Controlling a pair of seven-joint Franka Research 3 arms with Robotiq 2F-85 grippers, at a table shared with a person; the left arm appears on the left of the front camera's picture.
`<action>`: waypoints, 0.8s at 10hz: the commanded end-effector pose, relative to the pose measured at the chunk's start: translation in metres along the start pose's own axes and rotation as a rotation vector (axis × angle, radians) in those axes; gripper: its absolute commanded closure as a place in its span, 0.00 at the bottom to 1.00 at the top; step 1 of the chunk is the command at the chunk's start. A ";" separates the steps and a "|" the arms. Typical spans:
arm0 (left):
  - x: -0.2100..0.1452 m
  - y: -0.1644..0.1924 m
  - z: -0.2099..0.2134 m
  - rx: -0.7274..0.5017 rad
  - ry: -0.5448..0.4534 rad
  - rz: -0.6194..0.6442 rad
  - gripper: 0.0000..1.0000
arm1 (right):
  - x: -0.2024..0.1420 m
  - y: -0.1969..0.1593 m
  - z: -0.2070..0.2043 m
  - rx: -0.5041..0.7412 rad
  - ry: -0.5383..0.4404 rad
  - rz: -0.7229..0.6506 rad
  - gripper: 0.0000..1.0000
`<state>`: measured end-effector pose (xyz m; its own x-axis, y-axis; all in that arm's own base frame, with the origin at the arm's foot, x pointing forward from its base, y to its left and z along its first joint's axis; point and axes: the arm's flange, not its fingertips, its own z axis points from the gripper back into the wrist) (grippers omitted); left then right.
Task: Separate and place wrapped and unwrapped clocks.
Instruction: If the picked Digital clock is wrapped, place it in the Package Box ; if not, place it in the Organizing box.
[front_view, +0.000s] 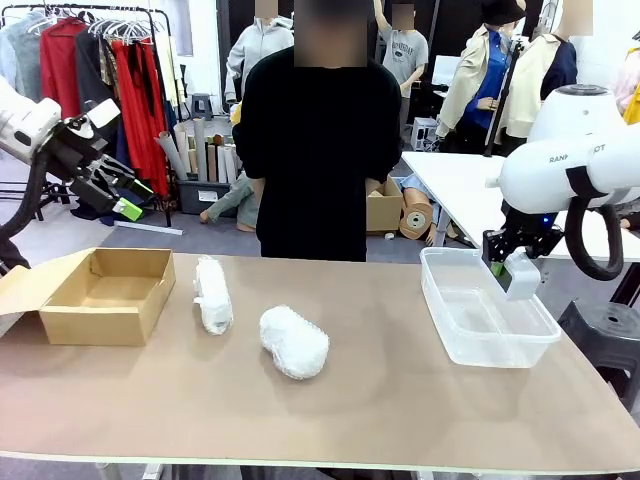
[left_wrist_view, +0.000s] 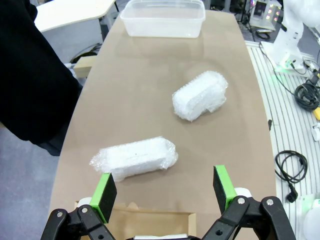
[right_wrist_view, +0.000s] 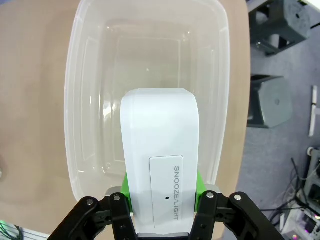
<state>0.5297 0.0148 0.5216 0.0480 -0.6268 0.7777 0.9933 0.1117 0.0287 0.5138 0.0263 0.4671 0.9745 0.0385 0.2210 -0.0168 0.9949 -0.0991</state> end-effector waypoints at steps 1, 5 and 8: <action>0.001 0.000 0.000 -0.002 -0.003 -0.001 0.00 | 0.020 -0.004 -0.005 -0.002 0.023 -0.037 1.00; 0.001 0.000 0.000 -0.002 -0.003 -0.001 0.00 | 0.036 -0.009 -0.031 -0.019 0.031 -0.101 1.00; 0.001 0.000 0.000 -0.002 -0.003 -0.001 0.00 | 0.045 -0.008 -0.053 0.005 0.043 -0.131 1.00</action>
<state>0.5297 0.0147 0.5216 0.0479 -0.6268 0.7777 0.9933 0.1116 0.0288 0.5590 0.0133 0.4239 0.9824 -0.0597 0.1768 0.0745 0.9941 -0.0784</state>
